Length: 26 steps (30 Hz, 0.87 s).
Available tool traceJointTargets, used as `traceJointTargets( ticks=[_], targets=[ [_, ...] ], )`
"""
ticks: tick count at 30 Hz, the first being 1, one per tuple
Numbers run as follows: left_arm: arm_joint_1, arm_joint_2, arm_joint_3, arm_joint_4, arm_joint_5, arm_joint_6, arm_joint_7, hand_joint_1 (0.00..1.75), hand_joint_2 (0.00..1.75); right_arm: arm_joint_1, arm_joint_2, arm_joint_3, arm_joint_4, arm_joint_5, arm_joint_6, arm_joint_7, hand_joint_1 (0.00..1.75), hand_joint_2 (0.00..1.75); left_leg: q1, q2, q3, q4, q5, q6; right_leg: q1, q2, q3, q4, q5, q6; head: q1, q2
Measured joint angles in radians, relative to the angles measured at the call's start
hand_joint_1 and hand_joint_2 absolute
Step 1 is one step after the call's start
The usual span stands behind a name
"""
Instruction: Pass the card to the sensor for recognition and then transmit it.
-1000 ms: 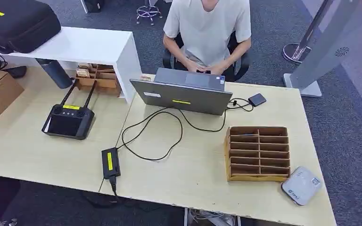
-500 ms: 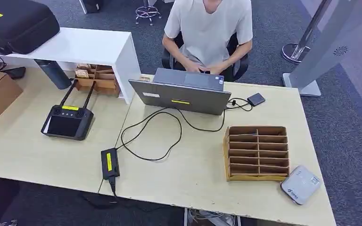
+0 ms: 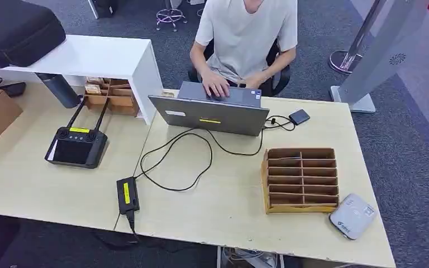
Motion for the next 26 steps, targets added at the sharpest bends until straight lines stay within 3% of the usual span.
traceJointTargets(
  ticks=[9,18,23,26],
  targets=[
    [0.003,-0.005,0.003,0.000,0.000,-0.004,0.015,0.00,1.75,-0.077,0.195,0.057,0.281,-0.002,-0.112,0.050,0.00,1.75,0.001,0.000,0.000,-0.001,0.000,-0.001,0.000,0.000,0.000,0.001,0.000,-0.001,-0.001,0.000],
    [0.008,-0.004,0.006,0.000,0.000,0.012,0.018,0.00,1.75,-0.133,0.288,0.062,0.419,0.001,-0.108,0.048,0.00,1.75,0.000,0.001,0.001,-0.002,0.000,-0.001,0.000,0.001,0.000,0.001,0.000,-0.001,0.000,0.000],
    [0.012,-0.004,0.016,0.000,0.000,0.048,0.036,0.00,1.75,-0.202,0.358,0.076,0.576,-0.016,-0.184,0.064,0.00,1.75,0.000,0.002,0.001,-0.002,0.000,-0.001,0.000,0.002,0.000,0.002,0.000,-0.002,0.000,0.000],
    [0.016,-0.006,0.034,0.004,0.003,0.071,0.044,0.00,1.75,-0.243,0.393,0.062,0.662,-0.116,-0.222,0.040,0.00,1.75,0.001,0.002,0.001,-0.002,0.000,-0.002,0.001,0.002,0.000,0.002,0.000,-0.002,-0.001,0.000]
  ],
)
